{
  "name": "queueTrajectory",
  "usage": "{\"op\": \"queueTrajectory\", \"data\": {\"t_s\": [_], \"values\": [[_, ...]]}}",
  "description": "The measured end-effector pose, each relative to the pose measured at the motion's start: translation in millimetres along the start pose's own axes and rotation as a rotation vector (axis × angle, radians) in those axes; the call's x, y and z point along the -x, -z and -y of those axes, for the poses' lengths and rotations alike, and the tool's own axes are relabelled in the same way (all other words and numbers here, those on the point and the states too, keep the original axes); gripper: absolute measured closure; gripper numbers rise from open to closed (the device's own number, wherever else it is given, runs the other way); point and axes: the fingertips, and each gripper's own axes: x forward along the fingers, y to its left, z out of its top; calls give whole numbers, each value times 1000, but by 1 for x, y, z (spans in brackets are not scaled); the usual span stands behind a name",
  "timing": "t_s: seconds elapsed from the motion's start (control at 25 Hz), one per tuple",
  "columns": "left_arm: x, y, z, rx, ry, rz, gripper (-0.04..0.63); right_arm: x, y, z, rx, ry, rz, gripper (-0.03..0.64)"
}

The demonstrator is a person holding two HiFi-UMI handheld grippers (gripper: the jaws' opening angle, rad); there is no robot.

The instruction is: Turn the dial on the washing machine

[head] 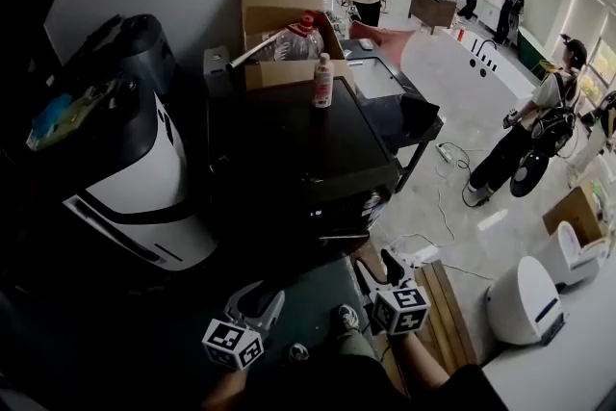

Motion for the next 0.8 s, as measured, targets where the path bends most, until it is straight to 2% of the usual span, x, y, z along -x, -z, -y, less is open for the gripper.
{"op": "queueTrajectory", "data": {"t_s": [0.36,0.52,0.8], "values": [[-42,-11,-7,20,-61,15,452,-38,-5,36,23,-32,-57,362],[-62,-13,-10,64,-92,28,453,-57,-5,60,41,-40,-85,362],[-79,-11,-21,78,-177,23,453,-98,1,96,97,-41,-146,362]]}}
